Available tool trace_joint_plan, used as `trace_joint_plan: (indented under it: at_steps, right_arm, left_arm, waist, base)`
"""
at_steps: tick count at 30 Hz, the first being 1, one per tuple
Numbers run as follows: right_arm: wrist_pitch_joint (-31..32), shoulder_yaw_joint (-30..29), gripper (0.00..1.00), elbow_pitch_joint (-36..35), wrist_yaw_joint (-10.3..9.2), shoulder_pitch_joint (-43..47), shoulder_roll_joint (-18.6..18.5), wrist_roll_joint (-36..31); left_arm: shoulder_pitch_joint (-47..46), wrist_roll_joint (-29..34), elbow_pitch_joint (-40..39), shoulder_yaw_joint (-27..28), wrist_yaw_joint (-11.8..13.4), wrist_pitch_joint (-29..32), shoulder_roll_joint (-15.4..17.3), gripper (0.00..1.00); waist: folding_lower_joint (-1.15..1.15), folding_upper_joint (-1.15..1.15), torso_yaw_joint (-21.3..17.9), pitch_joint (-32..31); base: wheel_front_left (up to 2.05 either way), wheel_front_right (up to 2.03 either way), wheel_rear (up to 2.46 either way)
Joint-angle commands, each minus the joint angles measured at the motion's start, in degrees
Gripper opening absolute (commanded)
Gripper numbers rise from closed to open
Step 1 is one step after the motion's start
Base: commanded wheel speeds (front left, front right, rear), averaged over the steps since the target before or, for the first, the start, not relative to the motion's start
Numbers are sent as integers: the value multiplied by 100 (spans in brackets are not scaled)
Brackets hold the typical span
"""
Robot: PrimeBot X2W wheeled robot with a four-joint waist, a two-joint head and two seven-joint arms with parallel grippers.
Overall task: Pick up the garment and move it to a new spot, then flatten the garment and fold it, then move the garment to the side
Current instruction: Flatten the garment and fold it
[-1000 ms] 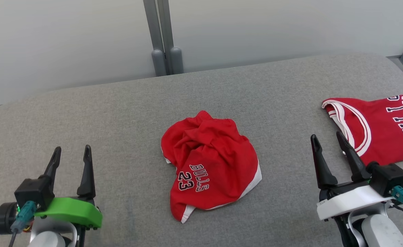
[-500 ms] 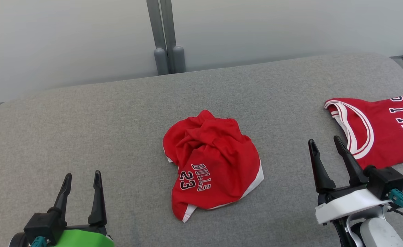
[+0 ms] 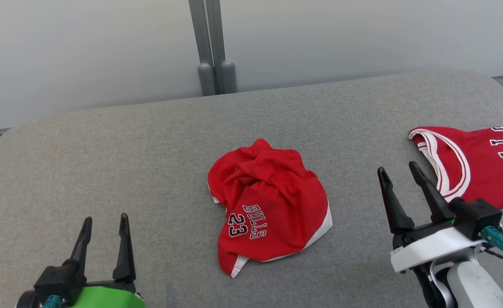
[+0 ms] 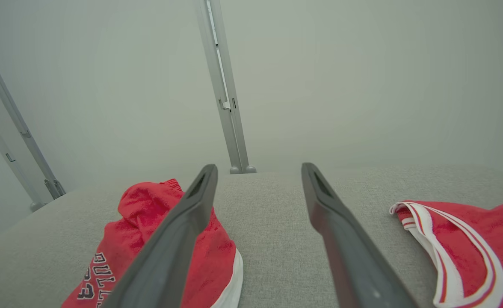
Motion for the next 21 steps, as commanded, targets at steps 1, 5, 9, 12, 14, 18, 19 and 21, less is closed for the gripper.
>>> trace_joint_plan:
  at_steps: [1, 5, 9, 12, 14, 18, 19, 21]
  right_arm:
    - [-14, 23, 100, 7, 1, -175, -84, 51]
    - [63, 279, 100, 352, 1, -496, -252, 312]
    - [611, 592, 100, 900, 1, -923, -503, 638]
    - [1165, 837, 100, 1275, 2, -1282, -629, 918]
    - [1559, 1041, 100, 1484, 2, -1515, -757, 1114]
    - [2272, 1424, 100, 1918, 1, -1932, -958, 1485]
    - [2418, 1483, 100, 2027, 1, -2021, -1022, 1525]
    - [2668, 1599, 100, 2252, 1, -2225, -1089, 1639]
  left_arm:
    - [58, 41, 26, 13, -64, -17, -33, 100]
    - [-10, 105, 82, 45, -164, -16, -130, 100]
    - [-136, 162, 156, 54, -273, -16, -206, 100]
    - [-228, 198, 207, 83, -339, -16, -258, 100]
    - [-297, 226, 240, 106, -388, -16, -285, 100]
    - [-419, 278, 299, 144, -480, -16, -342, 100]
    - [-450, 297, 312, 146, -501, -16, -357, 100]
    - [-507, 308, 332, 165, -530, -16, -393, 100]
  waist:
    - [0, 0, 40, 6]
    - [0, 0, 229, 30]
    - [0, 0, 537, 146]
    - [0, 0, 810, 276]
    - [0, 0, 978, 361]
    - [0, 0, 1282, 508]
    - [0, 0, 1354, 543]
    - [0, 0, 1482, 602]
  base:
    - [0, 0, 0]
    - [0, 0, 0]
    - [0, 0, 0]
    - [0, 0, 0]
    - [0, 0, 0]
    - [0, 0, 0]
    - [0, 0, 0]
    - [0, 0, 0]
